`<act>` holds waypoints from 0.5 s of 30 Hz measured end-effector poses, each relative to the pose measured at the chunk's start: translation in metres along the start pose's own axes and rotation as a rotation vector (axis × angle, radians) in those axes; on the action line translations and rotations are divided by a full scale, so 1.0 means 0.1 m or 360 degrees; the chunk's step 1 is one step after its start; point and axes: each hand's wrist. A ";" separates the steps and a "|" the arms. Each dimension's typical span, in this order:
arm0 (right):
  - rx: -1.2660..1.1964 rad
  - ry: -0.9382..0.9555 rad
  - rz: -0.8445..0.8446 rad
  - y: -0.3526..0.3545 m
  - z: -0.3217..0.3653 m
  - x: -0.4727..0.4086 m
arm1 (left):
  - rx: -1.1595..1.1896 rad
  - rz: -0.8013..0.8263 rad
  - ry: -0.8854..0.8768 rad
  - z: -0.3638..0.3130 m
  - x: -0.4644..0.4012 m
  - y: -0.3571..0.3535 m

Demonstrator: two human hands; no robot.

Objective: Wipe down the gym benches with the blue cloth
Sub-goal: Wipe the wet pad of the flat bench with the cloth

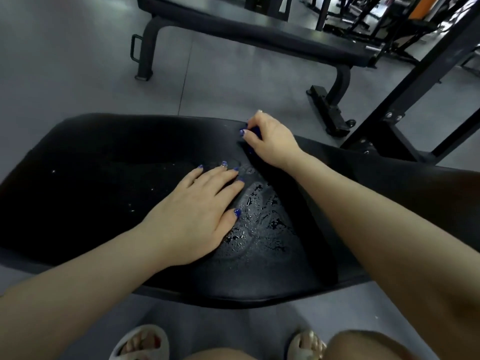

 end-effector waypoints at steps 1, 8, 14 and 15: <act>-0.0036 0.0056 0.0001 0.01 0.03 0.03 | 0.0001 0.0007 -0.0004 0.00 0.00 0.00; -0.0073 -0.0367 -0.0279 0.29 -0.48 0.45 | 0.0009 0.0043 -0.0051 -0.01 0.00 0.01; 0.0068 -0.0139 -0.0168 0.25 -0.15 1.00 | 0.0029 0.0013 -0.0090 -0.02 0.01 0.04; 0.0054 -0.0149 -0.0159 0.30 -0.19 1.15 | 0.0031 0.0002 -0.0095 -0.02 0.00 0.03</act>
Point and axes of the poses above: each hand's wrist, its own x-axis away from the middle knuckle, its own y-axis out of the back of the hand, z = x × y, and after that the axes turned 1 degree about y, right-handed
